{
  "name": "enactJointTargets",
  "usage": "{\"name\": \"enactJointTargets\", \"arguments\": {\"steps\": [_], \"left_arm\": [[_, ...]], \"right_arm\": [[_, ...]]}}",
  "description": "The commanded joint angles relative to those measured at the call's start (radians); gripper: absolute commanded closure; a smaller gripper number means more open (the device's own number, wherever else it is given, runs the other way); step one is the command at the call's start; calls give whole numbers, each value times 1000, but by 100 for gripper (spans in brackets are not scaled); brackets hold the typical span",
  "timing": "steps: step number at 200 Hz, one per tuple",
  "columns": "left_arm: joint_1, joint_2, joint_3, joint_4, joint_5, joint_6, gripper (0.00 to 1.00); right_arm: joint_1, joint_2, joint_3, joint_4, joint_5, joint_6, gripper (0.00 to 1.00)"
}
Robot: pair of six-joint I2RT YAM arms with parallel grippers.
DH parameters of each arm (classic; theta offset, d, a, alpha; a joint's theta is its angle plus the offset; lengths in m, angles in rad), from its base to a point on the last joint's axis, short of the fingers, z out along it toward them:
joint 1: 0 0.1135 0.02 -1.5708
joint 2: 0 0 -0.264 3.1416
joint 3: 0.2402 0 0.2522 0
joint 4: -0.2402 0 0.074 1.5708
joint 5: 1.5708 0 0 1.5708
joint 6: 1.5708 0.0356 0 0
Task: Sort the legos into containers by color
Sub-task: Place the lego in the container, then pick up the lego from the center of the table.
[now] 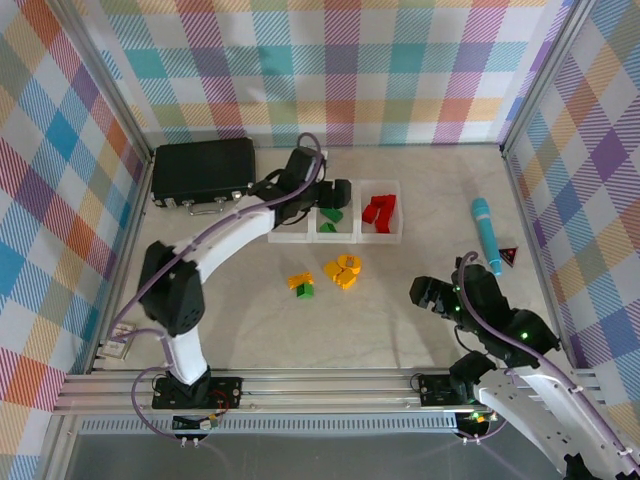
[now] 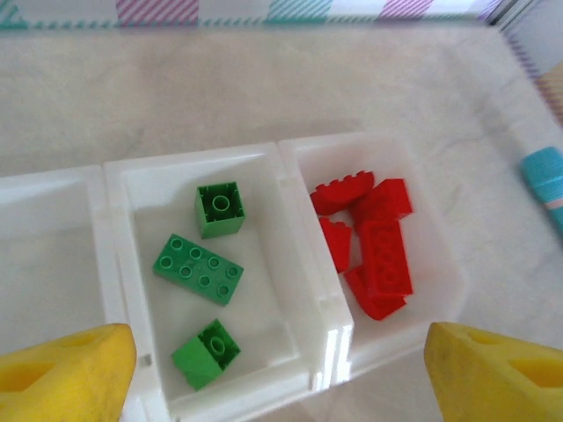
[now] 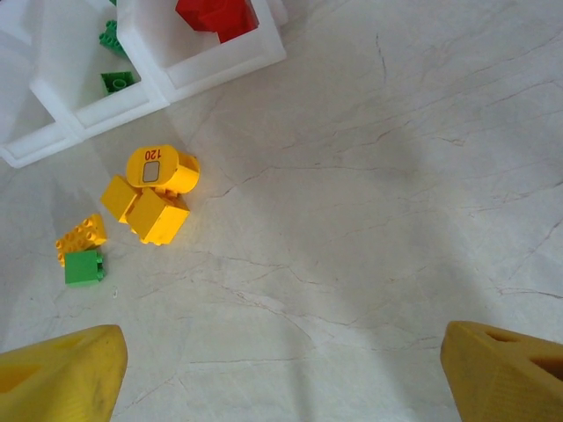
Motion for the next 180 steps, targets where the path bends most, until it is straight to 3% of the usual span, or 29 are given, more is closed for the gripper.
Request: {"name": "enactJointTargets", "arguments": {"steps": [1, 52, 118, 180], "left_arm": [[6, -98, -110, 5, 12, 8, 14], [3, -320, -335, -150, -88, -102, 14], [-77, -506, -572, -319, -108, -264, 14], [-140, -522, -753, -192, -35, -478, 16]], "right_arm": [[-3, 31, -22, 66, -42, -9, 8], [-2, 85, -34, 131, -65, -19, 8], [-3, 139, -73, 206, -106, 10, 8], [-3, 141, -80, 197, -123, 22, 8]]}}
